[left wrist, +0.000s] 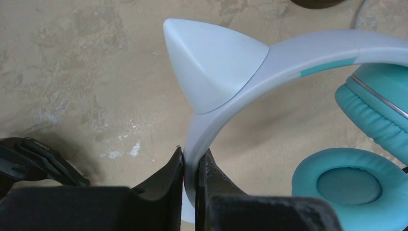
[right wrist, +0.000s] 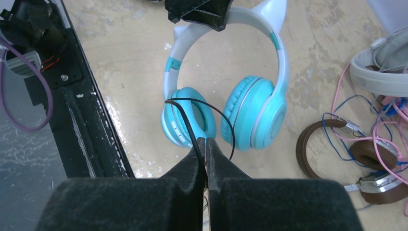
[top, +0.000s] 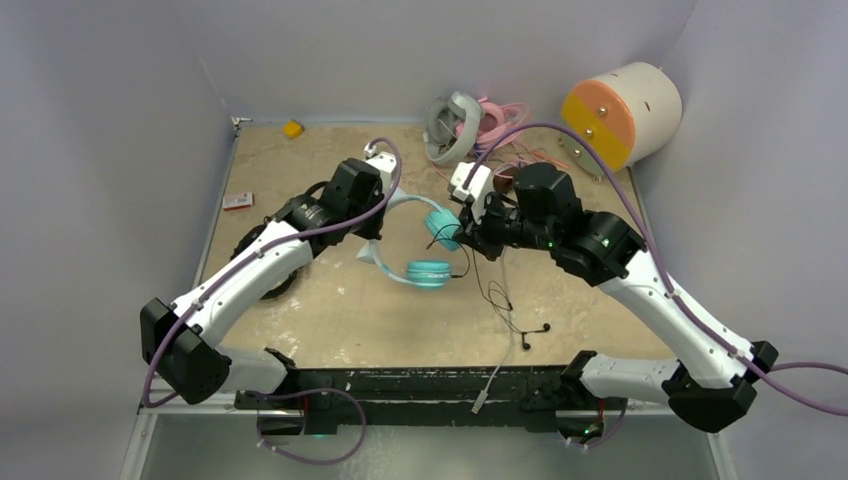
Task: Wrap the headphones
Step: Wrap the headphones cable around the headphones.
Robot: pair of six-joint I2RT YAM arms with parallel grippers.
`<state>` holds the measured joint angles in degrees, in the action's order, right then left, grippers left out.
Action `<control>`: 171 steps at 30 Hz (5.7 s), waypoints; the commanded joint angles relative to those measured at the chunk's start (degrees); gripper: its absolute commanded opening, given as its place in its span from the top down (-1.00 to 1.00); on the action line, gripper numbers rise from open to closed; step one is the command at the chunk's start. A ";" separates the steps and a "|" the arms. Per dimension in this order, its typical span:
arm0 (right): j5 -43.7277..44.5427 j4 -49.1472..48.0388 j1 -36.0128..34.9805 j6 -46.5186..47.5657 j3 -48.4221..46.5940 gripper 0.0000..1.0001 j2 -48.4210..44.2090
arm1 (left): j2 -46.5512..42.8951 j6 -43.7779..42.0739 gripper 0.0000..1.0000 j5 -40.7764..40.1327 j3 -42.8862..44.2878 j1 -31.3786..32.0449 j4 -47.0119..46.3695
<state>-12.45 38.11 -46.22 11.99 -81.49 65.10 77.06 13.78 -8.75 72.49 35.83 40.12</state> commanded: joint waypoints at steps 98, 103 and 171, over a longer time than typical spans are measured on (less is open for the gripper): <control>18.68 -1.71 -0.63 -9.51 -1.49 1.00 8.59 | -7.66 0.66 1.00 -8.08 -2.26 1.37 -5.09; 18.44 -1.65 -0.63 -8.84 -3.60 1.00 10.84 | -7.41 -0.51 1.00 -8.71 -3.05 3.10 -4.88; -15.85 -96.45 9.53 -35.74 53.94 0.58 16.72 | -6.09 31.55 1.00 30.48 20.09 -1.88 -0.90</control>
<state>-28.03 -54.89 -33.58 -23.00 -29.04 83.72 69.34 42.06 20.38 87.70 35.14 42.94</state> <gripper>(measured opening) 0.249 0.060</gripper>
